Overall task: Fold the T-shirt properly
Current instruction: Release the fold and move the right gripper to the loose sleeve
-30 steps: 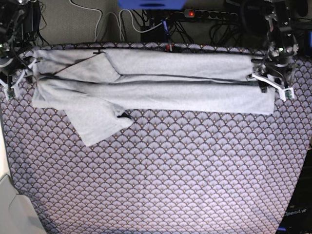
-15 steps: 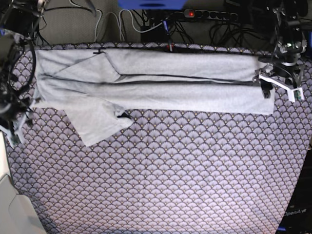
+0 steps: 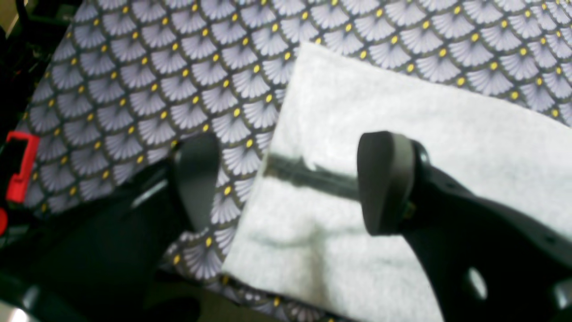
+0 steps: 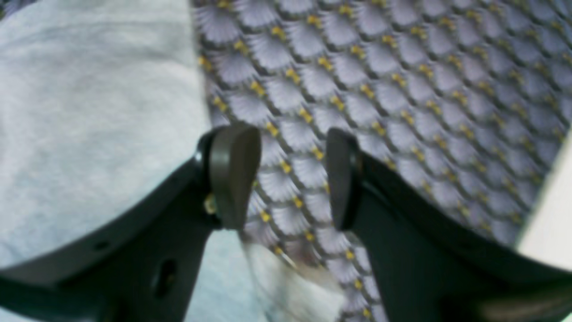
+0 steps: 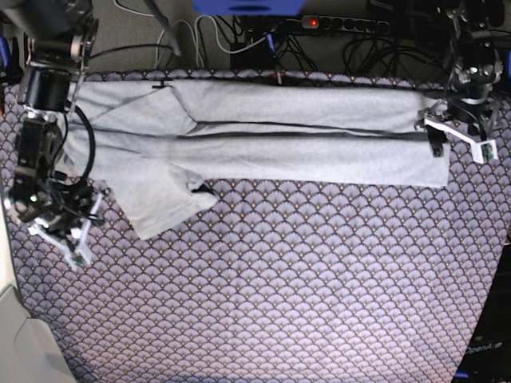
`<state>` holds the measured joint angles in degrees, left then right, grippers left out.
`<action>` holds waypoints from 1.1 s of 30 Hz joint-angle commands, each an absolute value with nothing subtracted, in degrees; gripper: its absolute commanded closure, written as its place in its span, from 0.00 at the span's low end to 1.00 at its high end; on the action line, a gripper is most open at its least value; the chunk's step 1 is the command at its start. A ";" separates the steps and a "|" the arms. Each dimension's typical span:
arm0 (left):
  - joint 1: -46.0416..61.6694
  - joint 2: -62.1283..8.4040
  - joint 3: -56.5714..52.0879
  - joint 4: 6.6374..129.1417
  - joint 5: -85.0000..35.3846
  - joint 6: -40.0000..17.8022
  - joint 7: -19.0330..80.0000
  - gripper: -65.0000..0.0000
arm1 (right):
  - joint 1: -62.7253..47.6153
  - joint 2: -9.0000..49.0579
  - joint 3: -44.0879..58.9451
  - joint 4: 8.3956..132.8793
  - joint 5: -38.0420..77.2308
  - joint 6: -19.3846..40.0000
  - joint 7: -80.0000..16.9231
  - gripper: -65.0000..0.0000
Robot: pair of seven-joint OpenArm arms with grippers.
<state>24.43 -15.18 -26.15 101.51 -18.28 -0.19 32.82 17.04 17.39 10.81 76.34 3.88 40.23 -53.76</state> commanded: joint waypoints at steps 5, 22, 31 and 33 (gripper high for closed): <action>24.40 -14.90 -28.70 102.46 -18.24 -0.22 31.69 0.28 | 20.62 16.66 7.34 72.31 4.09 40.00 -48.92 0.55; 23.96 -14.81 -29.67 102.46 -18.15 -0.22 31.69 0.28 | 26.86 14.90 6.02 60.09 4.09 40.00 -43.21 0.55; 23.96 -14.99 -29.67 102.46 -17.98 -0.22 31.69 0.28 | 26.95 13.23 5.67 60.00 4.09 40.00 -42.51 0.55; 23.96 -14.99 -29.67 102.46 -17.98 -0.22 31.69 0.28 | 26.95 13.23 5.67 59.82 4.00 40.00 -41.10 0.55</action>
